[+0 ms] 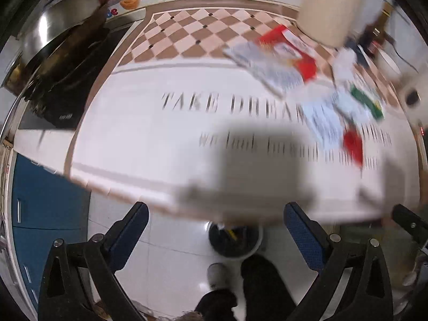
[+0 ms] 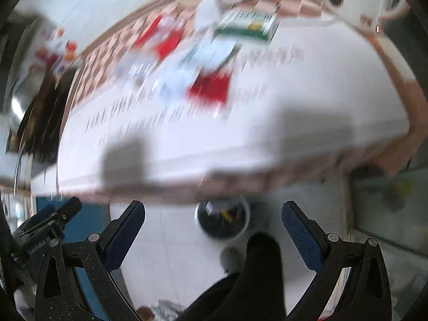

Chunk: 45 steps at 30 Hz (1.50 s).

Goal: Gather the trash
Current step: 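Grasp the green-and-white medicine box with the right tool while the left tool pinches a grey wrapper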

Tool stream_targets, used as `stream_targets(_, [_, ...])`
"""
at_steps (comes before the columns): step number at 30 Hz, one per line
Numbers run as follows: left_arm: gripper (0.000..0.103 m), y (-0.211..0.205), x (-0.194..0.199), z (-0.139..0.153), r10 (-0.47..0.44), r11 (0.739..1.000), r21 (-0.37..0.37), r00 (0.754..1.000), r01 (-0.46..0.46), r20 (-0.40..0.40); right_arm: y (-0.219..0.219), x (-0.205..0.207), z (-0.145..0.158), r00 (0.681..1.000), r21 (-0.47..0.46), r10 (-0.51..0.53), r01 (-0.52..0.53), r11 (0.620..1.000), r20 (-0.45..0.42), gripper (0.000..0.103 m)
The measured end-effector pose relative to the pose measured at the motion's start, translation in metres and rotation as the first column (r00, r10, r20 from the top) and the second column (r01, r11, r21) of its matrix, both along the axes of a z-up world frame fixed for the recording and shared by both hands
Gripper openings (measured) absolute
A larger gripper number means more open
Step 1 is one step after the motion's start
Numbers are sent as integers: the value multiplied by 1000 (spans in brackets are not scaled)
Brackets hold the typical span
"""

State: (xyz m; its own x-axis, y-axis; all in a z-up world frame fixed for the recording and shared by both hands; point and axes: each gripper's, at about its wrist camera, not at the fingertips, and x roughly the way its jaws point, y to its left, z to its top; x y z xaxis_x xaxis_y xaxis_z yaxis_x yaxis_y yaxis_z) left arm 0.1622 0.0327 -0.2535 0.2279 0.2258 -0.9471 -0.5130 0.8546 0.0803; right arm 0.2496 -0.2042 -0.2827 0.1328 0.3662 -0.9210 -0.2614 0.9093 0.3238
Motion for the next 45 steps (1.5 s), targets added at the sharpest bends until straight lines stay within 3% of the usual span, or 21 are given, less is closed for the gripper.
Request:
stream_targets(5, [103, -3, 81, -3, 4, 1000, 11, 1000, -4, -30, 0, 111, -8, 997, -67, 4, 1, 998, 72, 103])
stream_targets(9, [103, -21, 122, -20, -39, 999, 20, 996, 40, -82, 19, 190, -23, 988, -174, 98, -76, 982, 121, 103])
stream_targets(11, [103, -25, 137, -32, -49, 999, 12, 993, 51, -105, 32, 214, -31, 976, -216, 176, -146, 965, 127, 103])
stream_targets(14, [103, -32, 155, -47, -83, 996, 5, 988, 85, -131, 61, 242, -45, 939, -296, 326, -282, 913, 110, 103])
stream_targets(18, [103, -44, 168, -59, -170, 985, -26, 975, 168, -142, 83, 259, -68, 903, -340, 420, -368, 865, 90, 103])
stream_targets(19, [103, -46, 170, -63, -191, 982, -47, 970, 186, -150, 84, 262, -72, 903, -333, 421, -373, 866, 82, 97])
stream_targets(22, [101, -53, 176, -75, -250, 964, -132, 955, 230, -163, 78, 265, -75, 912, -305, 398, -353, 885, 99, 93])
stream_targets(25, [83, -57, 176, -73, -274, 958, -128, 953, 258, -131, 62, 256, -74, 923, -295, 369, -324, 899, 110, 90])
stream_targets(27, [51, -60, 176, -64, -284, 956, -108, 952, 272, -112, 46, 249, -74, 936, -276, 337, -298, 914, 104, 89])
stream_targets(28, [44, -60, 175, -61, -287, 955, -108, 952, 275, -107, 36, 246, -74, 944, -265, 315, -279, 923, 100, 88])
stream_targets(29, [30, -59, 173, -59, -288, 956, -93, 951, 279, -111, 27, 242, -74, 952, -254, 290, -258, 932, 95, 88])
stream_targets(33, [11, -58, 164, -45, -294, 955, -70, 950, 287, -110, -9, 229, -76, 978, -220, 191, -170, 961, 80, 87])
stream_targets(43, [5, -44, 102, -7, -239, 971, -30, 968, 238, -72, -67, 167, -60, 1000, -107, 1, 2, 994, 28, 85])
stream_targets(45, [5, -37, 92, -6, -225, 974, -36, 972, 223, -71, -75, 152, -67, 998, -21, -40, 39, 999, -54, 85])
